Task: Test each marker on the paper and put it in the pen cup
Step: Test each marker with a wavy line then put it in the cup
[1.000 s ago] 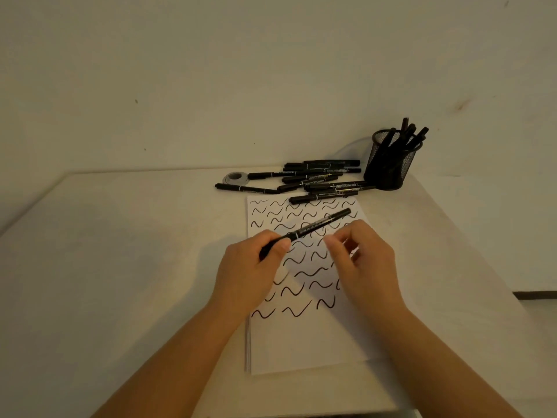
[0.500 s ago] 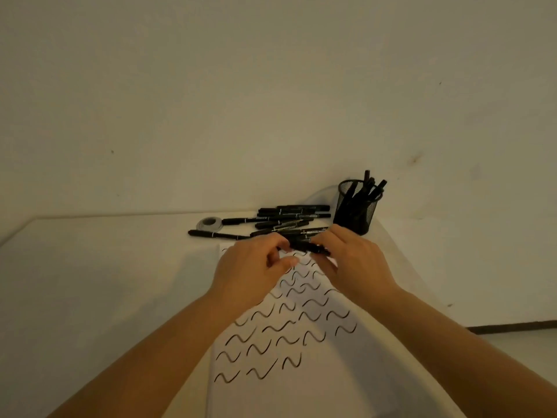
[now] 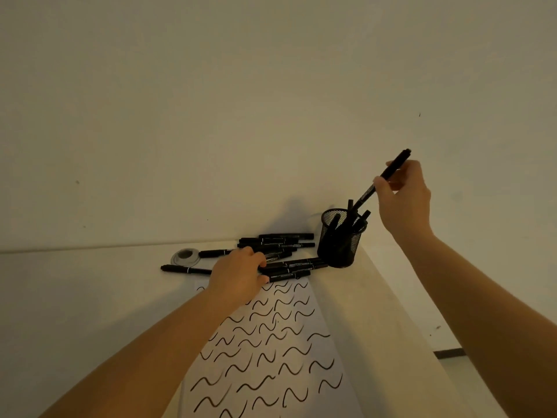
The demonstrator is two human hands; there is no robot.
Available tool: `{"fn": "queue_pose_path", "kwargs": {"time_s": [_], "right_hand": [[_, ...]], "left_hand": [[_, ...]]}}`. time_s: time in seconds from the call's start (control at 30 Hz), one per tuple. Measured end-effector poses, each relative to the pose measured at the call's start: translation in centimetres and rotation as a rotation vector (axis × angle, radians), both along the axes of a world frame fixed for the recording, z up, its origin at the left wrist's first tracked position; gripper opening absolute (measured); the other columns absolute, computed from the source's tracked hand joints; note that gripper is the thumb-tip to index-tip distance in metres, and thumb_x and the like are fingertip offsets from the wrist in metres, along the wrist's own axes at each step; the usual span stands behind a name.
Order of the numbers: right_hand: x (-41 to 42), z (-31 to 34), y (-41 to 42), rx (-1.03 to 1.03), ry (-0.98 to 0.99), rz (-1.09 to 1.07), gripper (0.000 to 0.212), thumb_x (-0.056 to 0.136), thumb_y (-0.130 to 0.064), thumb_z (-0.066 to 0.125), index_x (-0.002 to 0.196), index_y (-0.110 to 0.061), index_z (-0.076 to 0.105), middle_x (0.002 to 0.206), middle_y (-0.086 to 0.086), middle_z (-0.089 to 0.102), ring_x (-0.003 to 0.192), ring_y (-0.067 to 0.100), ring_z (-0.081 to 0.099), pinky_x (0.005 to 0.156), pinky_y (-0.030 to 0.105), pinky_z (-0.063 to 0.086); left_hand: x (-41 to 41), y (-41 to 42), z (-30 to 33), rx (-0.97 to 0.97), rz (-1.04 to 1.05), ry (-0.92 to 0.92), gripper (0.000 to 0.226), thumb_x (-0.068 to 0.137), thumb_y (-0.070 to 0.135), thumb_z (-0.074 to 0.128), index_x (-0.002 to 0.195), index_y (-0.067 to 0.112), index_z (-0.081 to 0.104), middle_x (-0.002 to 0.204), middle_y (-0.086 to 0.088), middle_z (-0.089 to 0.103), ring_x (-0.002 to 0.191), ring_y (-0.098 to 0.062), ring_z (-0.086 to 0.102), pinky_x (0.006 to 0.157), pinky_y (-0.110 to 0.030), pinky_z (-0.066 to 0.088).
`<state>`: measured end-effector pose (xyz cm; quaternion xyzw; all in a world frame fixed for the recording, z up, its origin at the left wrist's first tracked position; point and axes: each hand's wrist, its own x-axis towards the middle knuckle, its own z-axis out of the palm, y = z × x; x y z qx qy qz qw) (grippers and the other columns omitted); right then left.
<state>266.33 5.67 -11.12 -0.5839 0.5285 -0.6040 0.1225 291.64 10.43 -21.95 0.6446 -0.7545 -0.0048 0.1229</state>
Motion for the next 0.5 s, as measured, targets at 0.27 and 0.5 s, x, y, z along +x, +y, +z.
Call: {"fn": "queue_pose_path", "kwargs": {"time_s": [0.27, 0.5], "right_hand": [[1.2, -3.1, -2.2, 0.073, 0.248, 0.005, 0.060, 0.086, -0.010, 0.056, 0.134, -0.032, 0.026, 0.092, -0.006, 0.055, 0.068, 0.006, 0.057, 0.056, 0.031, 0.049], [1.8, -5.0, -3.1, 0.132, 0.495, -0.016, 0.054, 0.090, -0.010, 0.049, 0.135, -0.032, 0.028, 0.063, -0.002, 0.049, 0.058, 0.023, 0.053, 0.051, 0.035, 0.043]], "left_hand": [[-0.2, -0.8, -0.6, 0.061, 0.001, 0.002, 0.032, 0.088, 0.040, 0.053, 0.115, 0.023, 0.052, 0.108, 0.003, 0.059, 0.095, -0.014, 0.055, 0.080, -0.030, 0.048], [-0.2, -0.8, -1.0, 0.078, 0.015, 0.056, 0.024, 0.084, 0.039, 0.058, 0.101, 0.023, 0.050, 0.095, 0.004, 0.063, 0.085, -0.013, 0.056, 0.067, -0.028, 0.045]]}}
